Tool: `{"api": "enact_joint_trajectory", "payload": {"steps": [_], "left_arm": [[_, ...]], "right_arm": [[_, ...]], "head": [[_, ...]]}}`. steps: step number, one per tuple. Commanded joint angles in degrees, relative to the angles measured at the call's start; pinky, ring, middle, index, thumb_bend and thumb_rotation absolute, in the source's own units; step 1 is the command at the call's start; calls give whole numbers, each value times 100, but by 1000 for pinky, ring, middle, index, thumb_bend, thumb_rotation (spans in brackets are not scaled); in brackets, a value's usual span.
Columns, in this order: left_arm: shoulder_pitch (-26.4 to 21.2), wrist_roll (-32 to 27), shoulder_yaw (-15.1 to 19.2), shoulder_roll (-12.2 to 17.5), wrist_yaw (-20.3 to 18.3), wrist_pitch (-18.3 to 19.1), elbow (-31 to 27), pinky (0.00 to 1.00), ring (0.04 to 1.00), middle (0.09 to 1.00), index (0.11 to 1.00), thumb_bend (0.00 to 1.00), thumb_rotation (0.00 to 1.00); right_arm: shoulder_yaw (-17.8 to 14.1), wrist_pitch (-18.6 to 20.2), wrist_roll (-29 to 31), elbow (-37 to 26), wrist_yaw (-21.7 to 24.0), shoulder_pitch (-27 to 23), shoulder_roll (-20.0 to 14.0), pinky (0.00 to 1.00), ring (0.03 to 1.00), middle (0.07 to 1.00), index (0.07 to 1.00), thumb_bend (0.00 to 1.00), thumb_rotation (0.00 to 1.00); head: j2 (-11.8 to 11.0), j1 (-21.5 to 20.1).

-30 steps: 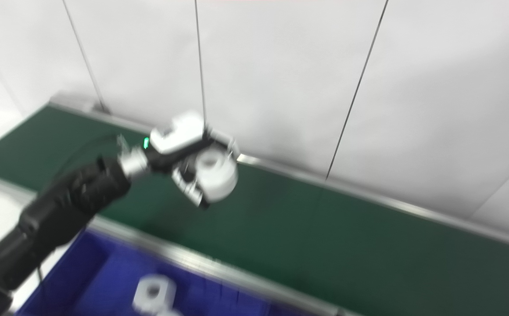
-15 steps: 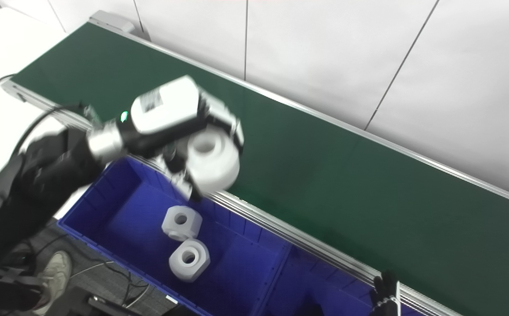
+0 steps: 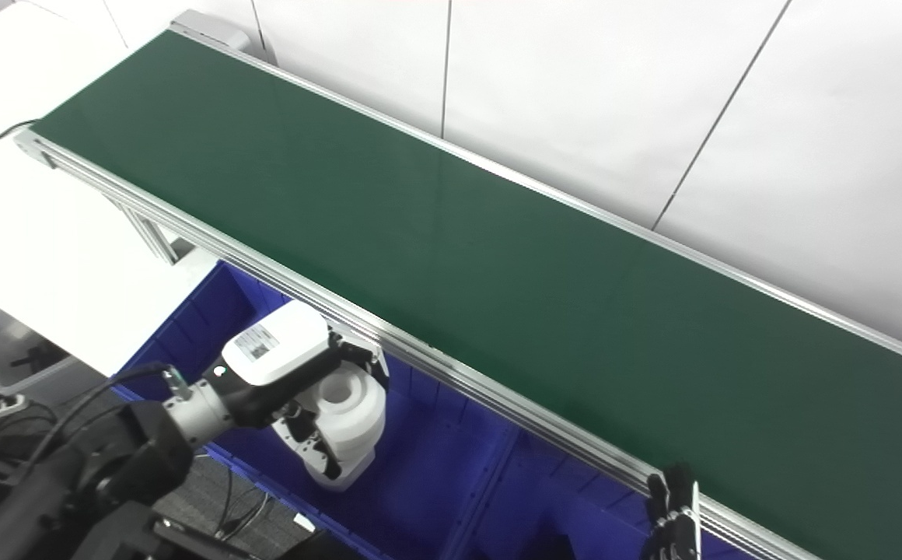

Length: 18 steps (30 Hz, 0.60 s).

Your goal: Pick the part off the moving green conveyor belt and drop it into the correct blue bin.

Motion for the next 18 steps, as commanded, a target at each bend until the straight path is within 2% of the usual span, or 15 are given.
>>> {"api": "enact_joint_trajectory", "payload": {"steps": [1, 6, 10, 13, 15, 17, 18], "left_arm": [[-141, 173, -74, 59, 330, -230, 35, 392, 419, 464, 503, 523, 0], [-289, 605, -388, -76, 442, -217, 311, 421, 435, 456, 510, 522, 0], [-456, 985, -727, -296, 808, -191, 862, 353, 358, 409, 515, 517, 0], [-576, 1197, -929, -360, 880, -75, 1165, 354, 378, 422, 519, 518, 0], [-635, 1221, -1052, -323, 806, -54, 1332, 364, 384, 423, 521, 518, 0], [-682, 1252, -1170, -255, 546, 43, 1455, 387, 406, 430, 521, 520, 0], [-681, 1415, -1227, -211, 33, 303, 1351, 401, 420, 434, 521, 521, 0]], "right_arm": [[35, 1, -32, -298, 30, 59, 76, 1000, 975, 991, 1000, 946, 920], [62, 25, -189, -385, 11, 101, 107, 1000, 976, 992, 1000, 925, 944], [91, 10, -196, -378, 34, 99, 135, 1000, 981, 994, 1000, 904, 949], [120, 4, -219, -366, 27, 88, 174, 1000, 978, 993, 1000, 900, 942], [146, -1, -199, -360, 28, 82, 198, 1000, 978, 992, 1000, 898, 936], [160, -16, -214, -344, 19, 75, 223, 1000, 978, 991, 1000, 895, 934], [167, -22, -226, -335, 15, 70, 236, 1000, 978, 991, 1000, 894, 934]], "head": [[22, -16], [51, -50], [82, -80], [97, -124], [96, -181], [95, -244], [95, -293]]}}
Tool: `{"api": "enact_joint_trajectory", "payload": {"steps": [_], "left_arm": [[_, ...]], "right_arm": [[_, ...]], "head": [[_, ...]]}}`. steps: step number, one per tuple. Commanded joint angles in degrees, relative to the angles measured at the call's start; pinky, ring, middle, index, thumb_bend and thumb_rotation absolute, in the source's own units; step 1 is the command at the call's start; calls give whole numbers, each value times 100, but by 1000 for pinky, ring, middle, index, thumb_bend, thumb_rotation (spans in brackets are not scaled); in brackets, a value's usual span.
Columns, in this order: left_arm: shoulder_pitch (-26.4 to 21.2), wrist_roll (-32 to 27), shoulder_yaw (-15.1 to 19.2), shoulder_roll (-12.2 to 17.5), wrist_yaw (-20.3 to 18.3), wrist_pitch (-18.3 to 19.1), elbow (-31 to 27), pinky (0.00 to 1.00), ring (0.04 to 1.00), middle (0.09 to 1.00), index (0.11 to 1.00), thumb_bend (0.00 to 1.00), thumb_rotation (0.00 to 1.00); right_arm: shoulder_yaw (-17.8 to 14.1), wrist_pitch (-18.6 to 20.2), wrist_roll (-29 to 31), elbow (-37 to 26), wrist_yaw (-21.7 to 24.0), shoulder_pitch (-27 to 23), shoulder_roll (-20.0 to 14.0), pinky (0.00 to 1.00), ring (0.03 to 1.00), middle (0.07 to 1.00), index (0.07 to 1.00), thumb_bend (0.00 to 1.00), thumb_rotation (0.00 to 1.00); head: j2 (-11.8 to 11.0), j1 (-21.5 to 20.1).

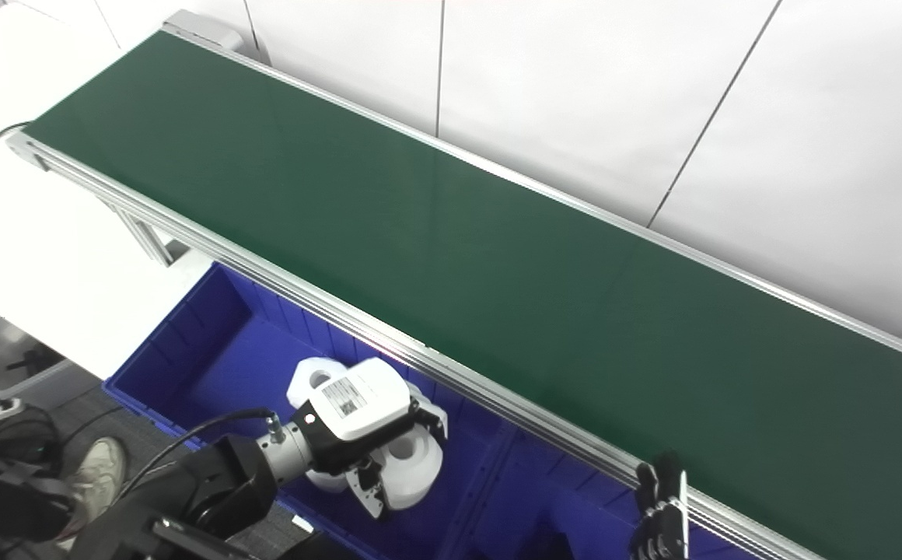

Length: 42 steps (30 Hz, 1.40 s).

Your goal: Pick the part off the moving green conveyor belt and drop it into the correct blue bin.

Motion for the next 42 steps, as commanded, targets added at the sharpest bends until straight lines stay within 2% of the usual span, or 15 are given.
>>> {"api": "enact_joint_trajectory", "payload": {"steps": [1, 3, 5, 9, 18, 20, 22, 26, 29, 30, 31, 32, 33, 37, 42], "left_arm": [[-68, 271, -78, 184, -759, 430, -266, 503, 542, 578, 613, 726, 125], [-39, 733, -166, 263, -1562, 828, -537, 666, 722, 777, 774, 914, 335], [-24, 957, -227, 311, -1887, 1012, -692, 767, 831, 894, 883, 984, 481], [26, 895, -266, 412, -1846, 1039, -942, 859, 921, 982, 972, 1000, 651], [155, 526, -164, 465, -1791, 1056, -1305, 847, 896, 962, 970, 994, 658], [206, 282, -92, 464, -1694, 1013, -1415, 826, 882, 951, 974, 994, 677], [345, -575, 130, 373, -1484, 921, -1677, 810, 868, 940, 971, 994, 691], [734, -2739, 571, 12, -1021, 722, -2311, 691, 792, 868, 921, 938, 711], [1021, -4373, 648, -352, -593, 200, -2495, 636, 792, 864, 910, 896, 787], [1100, -4757, 660, -460, -497, 36, -2510, 688, 821, 872, 928, 838, 751], [1225, -5157, 672, -657, -364, -95, -2522, 716, 836, 876, 937, 808, 733], [1310, -5427, 686, -795, -286, -178, -2529, 797, 881, 910, 975, 733, 674], [1368, -5652, 720, -925, -224, -234, -2498, 825, 896, 922, 987, 708, 654], [1311, -5902, 1022, -1033, -170, -594, -1896, 989, 996, 998, 1000, 653, 718], [822, -5418, 1097, -371, 30, -1074, -403, 977, 1000, 1000, 1000, 634, 672]], "right_arm": [[25, -42, -15, -140, 14, 16, 70, 1000, 977, 991, 1000, 894, 934], [38, -31, -4, -148, 17, 21, 86, 1000, 978, 991, 1000, 897, 930], [44, -24, -3, -157, 19, 25, 96, 1000, 979, 991, 1000, 901, 928], [49, 7, -28, -180, 21, 39, 96, 1000, 980, 991, 1000, 908, 931], [57, -21, -75, -176, 15, 55, 102, 1000, 978, 991, 1000, 922, 934], [76, -24, -82, -178, 16, 69, 112, 1000, 981, 991, 1000, 915, 930], [102, -1, -132, -200, 6, 94, 129, 1000, 982, 991, 1000, 917, 933], [177, -41, -314, -167, -71, 133, 238, 996, 967, 982, 1000, 899, 932], [257, -44, -682, -78, -218, 142, 416, 960, 944, 967, 1000, 920, 944], [284, -60, -759, -41, -248, 137, 456, 952, 940, 966, 1000, 928, 949], [333, -115, -837, 53, -282, 116, 521, 947, 938, 965, 1000, 932, 952], [366, -153, -892, 118, -306, 101, 566, 948, 938, 966, 1000, 934, 953], [411, -196, -974, 223, -359, 75, 651, 948, 938, 966, 1000, 935, 953], [566, -245, -1259, 538, -559, -4, 912, 974, 941, 971, 1000, 962, 960], [715, -380, -1404, 925, -783, -133, 1198, 997, 949, 981, 1000, 951, 947]], "head": [[-2, -3], [4, -36], [12, -59], [36, -106], [30, -174], [38, -242], [49, -397], [79, -1040], [37, -1964], [37, -1964], [-22, -2490], [-22, -2490], [-67, -2944], [-160, -3674], [-234, -4603]]}}
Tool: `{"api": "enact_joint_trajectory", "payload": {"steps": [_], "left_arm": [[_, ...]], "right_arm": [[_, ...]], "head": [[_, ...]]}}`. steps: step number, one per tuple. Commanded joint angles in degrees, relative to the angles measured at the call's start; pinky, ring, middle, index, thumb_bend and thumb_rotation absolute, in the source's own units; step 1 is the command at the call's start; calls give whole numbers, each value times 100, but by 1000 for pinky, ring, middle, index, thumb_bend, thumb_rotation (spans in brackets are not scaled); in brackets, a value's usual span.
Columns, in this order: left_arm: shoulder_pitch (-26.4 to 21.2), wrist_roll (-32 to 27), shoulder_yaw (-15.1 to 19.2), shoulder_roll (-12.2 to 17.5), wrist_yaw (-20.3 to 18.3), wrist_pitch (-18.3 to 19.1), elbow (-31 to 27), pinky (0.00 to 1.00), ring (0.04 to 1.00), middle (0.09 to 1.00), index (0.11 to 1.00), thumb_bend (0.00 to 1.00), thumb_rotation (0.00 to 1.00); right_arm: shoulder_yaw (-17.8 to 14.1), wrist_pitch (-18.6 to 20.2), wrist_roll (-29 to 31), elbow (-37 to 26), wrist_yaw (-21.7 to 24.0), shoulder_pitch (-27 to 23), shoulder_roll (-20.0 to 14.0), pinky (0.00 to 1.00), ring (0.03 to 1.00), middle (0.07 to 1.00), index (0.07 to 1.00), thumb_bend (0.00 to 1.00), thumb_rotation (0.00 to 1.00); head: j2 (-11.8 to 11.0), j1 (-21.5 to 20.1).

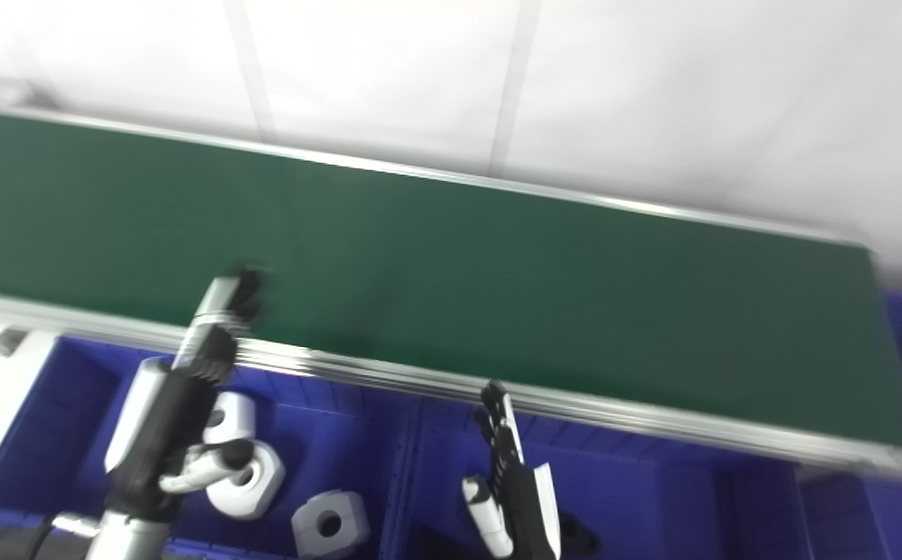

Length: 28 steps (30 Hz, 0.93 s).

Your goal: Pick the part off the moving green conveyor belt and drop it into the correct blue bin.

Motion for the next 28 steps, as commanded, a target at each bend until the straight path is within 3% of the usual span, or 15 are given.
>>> {"api": "enact_joint_trajectory", "payload": {"steps": [1, 3, 7, 12, 16, 17, 20, 25, 28], "left_arm": [[-168, 156, -141, 344, 213, -245, 29, 972, 1000, 1000, 1000, 640, 649], [-295, 208, -323, 619, 315, -245, 264, 976, 1000, 1000, 1000, 670, 632], [-440, 144, -640, 966, 523, -245, 546, 977, 1000, 1000, 1000, 724, 668], [-499, 98, -896, 1111, 720, -245, 621, 987, 1000, 1000, 1000, 716, 660], [-475, 155, -1032, 1092, 808, -245, 475, 984, 1000, 1000, 1000, 729, 681], [-448, 182, -1035, 1040, 823, -244, 383, 984, 1000, 1000, 1000, 730, 684], [-356, 176, -973, 845, 817, -242, 151, 987, 1000, 1000, 1000, 760, 734], [-276, 55, -783, 636, 621, -230, -56, 997, 1000, 1000, 1000, 727, 752], [-286, -72, -652, 590, 488, -215, -72, 1000, 1000, 1000, 1000, 720, 738]], "right_arm": [[329, -319, -80, 74, -128, -46, 515, 999, 953, 985, 1000, 948, 947], [387, -315, -137, 162, -205, -104, 583, 1000, 957, 990, 1000, 945, 947], [447, -390, -150, 316, -313, -224, 656, 1000, 964, 996, 1000, 933, 912], [459, -300, -62, 189, -316, -212, 613, 1000, 970, 1000, 1000, 941, 904], [401, -223, -16, -44, -272, -147, 476, 1000, 968, 995, 1000, 946, 918], [378, -185, -2, -144, -255, -114, 422, 1000, 967, 994, 1000, 948, 921], [323, -28, -73, -429, -235, -31, 287, 992, 950, 984, 1000, 962, 964], [315, 191, -92, -681, -194, 16, 228, 995, 949, 983, 1000, 940, 962], [344, 260, -152, -651, -214, -35, 286, 991, 945, 981, 1000, 946, 956]], "head": [[3, 0], [-29, -272], [-28, -382], [101, -55], [270, 362], [360, 607], [524, 785], [627, 387], [651, -62]]}}
